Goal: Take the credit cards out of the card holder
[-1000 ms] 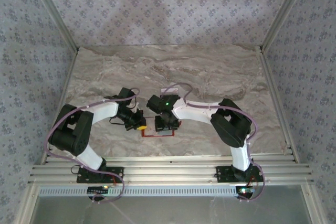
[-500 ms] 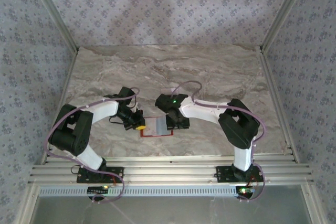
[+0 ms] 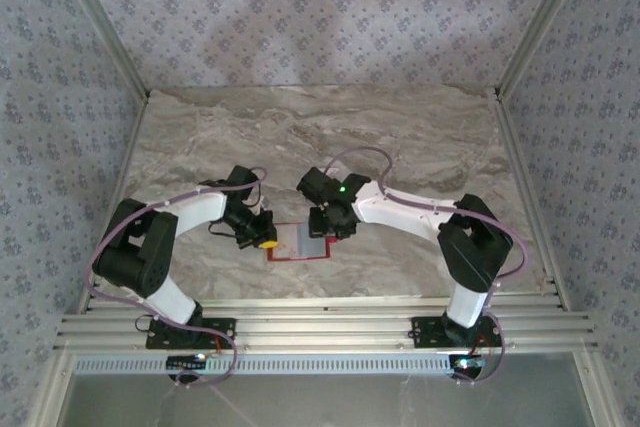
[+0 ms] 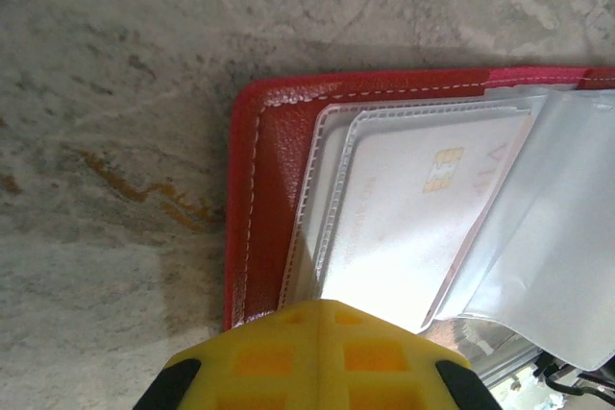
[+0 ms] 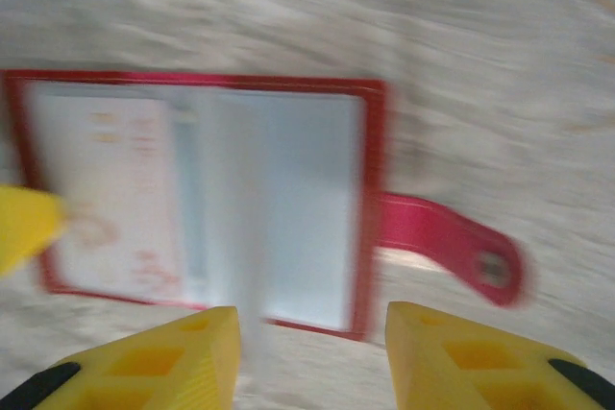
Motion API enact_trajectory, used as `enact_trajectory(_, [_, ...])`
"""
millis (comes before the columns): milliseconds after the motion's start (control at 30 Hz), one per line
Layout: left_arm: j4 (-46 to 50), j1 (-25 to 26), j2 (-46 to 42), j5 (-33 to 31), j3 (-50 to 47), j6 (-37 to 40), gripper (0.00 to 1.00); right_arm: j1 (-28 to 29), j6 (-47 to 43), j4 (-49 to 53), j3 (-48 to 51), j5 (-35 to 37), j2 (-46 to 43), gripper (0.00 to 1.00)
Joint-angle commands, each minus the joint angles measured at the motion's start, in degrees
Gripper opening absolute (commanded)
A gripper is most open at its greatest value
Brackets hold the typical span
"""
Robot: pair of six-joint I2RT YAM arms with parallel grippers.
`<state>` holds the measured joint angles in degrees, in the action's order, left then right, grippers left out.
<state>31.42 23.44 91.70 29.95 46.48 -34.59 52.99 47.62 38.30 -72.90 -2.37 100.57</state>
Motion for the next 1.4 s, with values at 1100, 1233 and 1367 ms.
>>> enact_trajectory(1100, [0.85,0.86,-0.93,0.02,1.7,0.05,0.0,-1.34,0.14,-10.45,4.09,-8.97,1.49,0.43])
enact_trajectory(1233, [0.5,1.28,-0.38,0.41,2.04,-0.11,0.0,-1.79,-0.68,-14.15,4.09,-12.01,2.69,0.33])
enact_trajectory(1367, [0.48,1.5,-0.08,0.21,2.11,-0.08,0.0,-2.73,-0.38,-17.7,6.28,-15.04,4.27,0.24])
